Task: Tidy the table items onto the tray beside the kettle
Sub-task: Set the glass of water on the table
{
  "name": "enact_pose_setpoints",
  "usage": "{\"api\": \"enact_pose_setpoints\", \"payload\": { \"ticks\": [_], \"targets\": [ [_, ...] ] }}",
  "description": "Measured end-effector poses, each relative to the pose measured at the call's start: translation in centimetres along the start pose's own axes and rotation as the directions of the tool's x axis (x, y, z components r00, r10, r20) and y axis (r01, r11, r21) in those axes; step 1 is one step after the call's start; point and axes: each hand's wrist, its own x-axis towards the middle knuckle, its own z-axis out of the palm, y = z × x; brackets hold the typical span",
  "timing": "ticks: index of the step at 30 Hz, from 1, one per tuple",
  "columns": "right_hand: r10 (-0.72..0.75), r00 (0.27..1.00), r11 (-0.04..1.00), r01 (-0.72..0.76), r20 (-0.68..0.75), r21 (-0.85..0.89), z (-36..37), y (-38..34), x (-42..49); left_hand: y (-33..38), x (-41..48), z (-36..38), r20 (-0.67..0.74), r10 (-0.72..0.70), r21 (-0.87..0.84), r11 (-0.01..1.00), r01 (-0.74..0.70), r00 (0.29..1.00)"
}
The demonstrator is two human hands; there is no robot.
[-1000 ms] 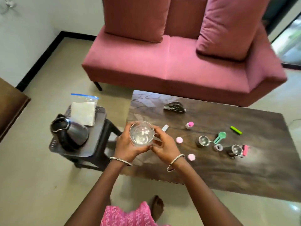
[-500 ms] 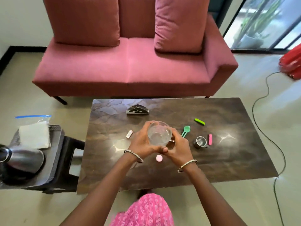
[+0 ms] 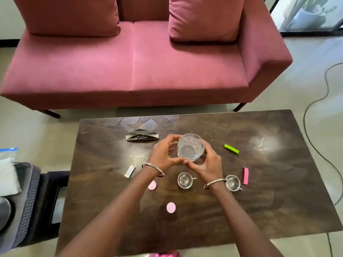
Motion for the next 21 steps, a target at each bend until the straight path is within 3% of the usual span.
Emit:
{"api": "enact_pose_setpoints", "payload": {
  "ticks": [12,21],
  "targets": [
    [0.095,0.993,0.987,-0.085,0.065,-0.136,5.0,9.9,13.1,-6.8,13.1,3.4,-0.127,-0.099,0.022,0.995,0.102,0.987],
    [0.113,0.987,0.982,-0.094,0.117,-0.161,7.5,13.0,16.6,-10.7,16.4,4.4,-0.203,-0.182,-0.063,0.983,0.173,0.962]
  ]
}}
